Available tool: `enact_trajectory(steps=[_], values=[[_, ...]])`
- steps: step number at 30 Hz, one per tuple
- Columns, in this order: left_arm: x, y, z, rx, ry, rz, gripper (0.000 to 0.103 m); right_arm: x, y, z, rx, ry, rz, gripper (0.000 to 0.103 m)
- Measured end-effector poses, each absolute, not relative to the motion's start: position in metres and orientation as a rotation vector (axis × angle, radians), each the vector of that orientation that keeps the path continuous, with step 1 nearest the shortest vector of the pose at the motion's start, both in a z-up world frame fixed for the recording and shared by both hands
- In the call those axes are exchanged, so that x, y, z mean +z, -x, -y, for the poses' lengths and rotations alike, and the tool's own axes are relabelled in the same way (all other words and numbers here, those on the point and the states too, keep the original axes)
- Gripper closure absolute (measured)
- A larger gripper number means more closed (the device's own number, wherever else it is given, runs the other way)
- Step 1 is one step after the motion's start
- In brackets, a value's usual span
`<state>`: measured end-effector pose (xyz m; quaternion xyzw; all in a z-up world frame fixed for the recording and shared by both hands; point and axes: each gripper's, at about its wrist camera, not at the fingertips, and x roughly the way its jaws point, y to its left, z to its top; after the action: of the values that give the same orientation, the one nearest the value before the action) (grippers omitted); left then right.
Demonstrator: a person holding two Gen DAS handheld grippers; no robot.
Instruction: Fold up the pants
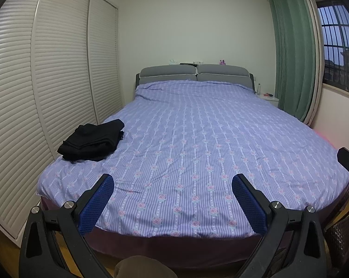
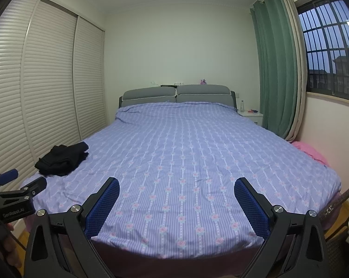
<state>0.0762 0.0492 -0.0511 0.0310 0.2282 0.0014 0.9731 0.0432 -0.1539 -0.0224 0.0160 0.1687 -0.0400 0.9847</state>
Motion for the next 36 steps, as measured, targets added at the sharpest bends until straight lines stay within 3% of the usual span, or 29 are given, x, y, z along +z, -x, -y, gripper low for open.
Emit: enact_trajectory(steps=[36], values=[[-0.0459,-0.0712,-0.0408,0.021,-0.111,-0.438,0.000,-0.0245,-0.0442,0.1529,-0.062,-0.035,-0.342,0.002]])
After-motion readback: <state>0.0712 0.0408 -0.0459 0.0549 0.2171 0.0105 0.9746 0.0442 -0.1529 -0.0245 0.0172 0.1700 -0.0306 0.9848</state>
